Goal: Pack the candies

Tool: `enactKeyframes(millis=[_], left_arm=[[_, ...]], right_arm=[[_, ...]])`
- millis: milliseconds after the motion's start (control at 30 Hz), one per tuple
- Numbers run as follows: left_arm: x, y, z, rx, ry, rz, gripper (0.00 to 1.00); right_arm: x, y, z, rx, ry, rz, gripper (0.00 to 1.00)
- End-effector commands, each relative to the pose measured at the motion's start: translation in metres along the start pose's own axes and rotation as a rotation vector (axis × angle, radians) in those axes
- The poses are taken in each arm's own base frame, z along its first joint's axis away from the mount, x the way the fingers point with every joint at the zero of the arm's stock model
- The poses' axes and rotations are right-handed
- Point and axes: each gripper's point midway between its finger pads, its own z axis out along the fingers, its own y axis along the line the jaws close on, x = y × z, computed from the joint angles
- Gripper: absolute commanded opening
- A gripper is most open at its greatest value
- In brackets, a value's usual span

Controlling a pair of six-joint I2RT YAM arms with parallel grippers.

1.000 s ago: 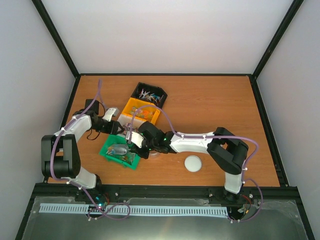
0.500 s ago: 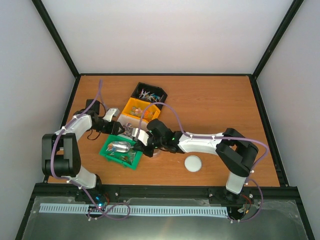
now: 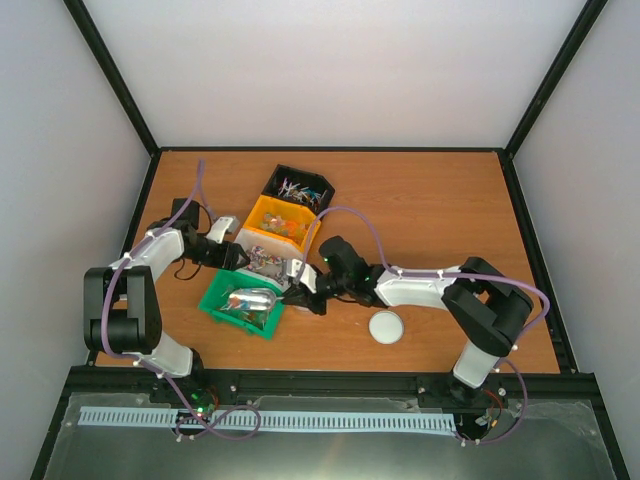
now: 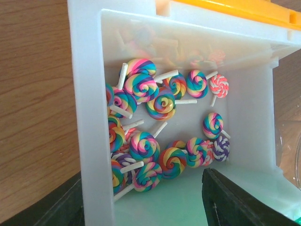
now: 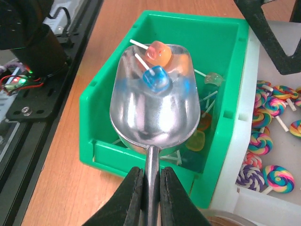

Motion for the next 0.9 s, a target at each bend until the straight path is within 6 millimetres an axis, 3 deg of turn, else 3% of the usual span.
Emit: enactKeyframes(millis=[0,167,467,767,867], left_arm=[[-0.011,-0.013,-0.005,0.051,-0.023,0.002,0.64],[-0.012,-0.012,-0.004,0.051,-0.027,0.002,0.65],[-0.014,-0.011,-0.005,0.045,-0.039,0.007,0.65],[-0.014,-0.009,-0.004,0.039,-0.044,0.011,0.65],[-0.016,-0.008,-0.004,0.032,-0.048,0.013,0.65]], right_arm=[[-0.03,0.011,-0.018,-0.092,-0.15,-0.141,0.03],[-0.028,0.018,-0.022,-0.132,-0.138,-0.235,0.03],[-0.016,0.008,-0.032,-0.059,-0.043,-0.342,0.03],[-0.004,-0.006,-0.041,0.035,0.082,-0.335,0.03],[-0.009,-0.011,-0.046,0.049,0.129,-0.286,0.03]])
